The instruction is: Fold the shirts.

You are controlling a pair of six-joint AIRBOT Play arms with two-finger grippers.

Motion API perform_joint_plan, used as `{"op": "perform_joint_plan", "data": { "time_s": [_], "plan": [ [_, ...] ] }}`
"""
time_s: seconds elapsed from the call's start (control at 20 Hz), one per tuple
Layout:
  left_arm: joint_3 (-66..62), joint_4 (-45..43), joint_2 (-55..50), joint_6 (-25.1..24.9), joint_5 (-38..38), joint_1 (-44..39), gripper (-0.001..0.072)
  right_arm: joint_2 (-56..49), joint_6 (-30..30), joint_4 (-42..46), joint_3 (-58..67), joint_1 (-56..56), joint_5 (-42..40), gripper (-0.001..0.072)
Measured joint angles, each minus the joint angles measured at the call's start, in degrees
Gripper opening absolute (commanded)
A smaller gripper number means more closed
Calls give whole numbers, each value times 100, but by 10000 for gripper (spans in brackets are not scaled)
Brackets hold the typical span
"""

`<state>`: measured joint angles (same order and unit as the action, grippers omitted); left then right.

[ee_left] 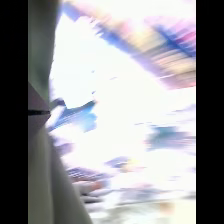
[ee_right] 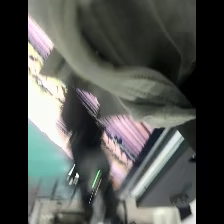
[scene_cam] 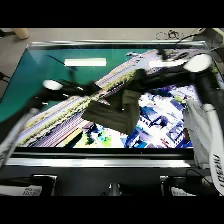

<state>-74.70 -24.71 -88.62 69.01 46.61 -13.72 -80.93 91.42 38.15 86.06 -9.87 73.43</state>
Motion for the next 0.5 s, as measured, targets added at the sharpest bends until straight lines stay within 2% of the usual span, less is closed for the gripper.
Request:
{"op": "perform_joint_plan", "data": {
  "time_s": [0.2,0.25,0.35,0.4,0.5],
  "plan": [
    [0,-579,1314,68,422,1491,25,-988,-160,-595,0,-872,-737,27],
    [0,-669,1628,85,503,1812,25,-1239,-190,-723,-2,-1062,-962,103],
    [2,-769,2151,87,671,2297,25,-1659,-199,-1027,0,-1305,-1423,454],
    [2,-793,2374,90,754,2470,25,-1827,-212,-1196,-2,-1379,-1596,582],
    [2,-839,2688,90,855,2686,25,-2048,-354,-1663,-2,-1458,-1805,600]
  ]
}}
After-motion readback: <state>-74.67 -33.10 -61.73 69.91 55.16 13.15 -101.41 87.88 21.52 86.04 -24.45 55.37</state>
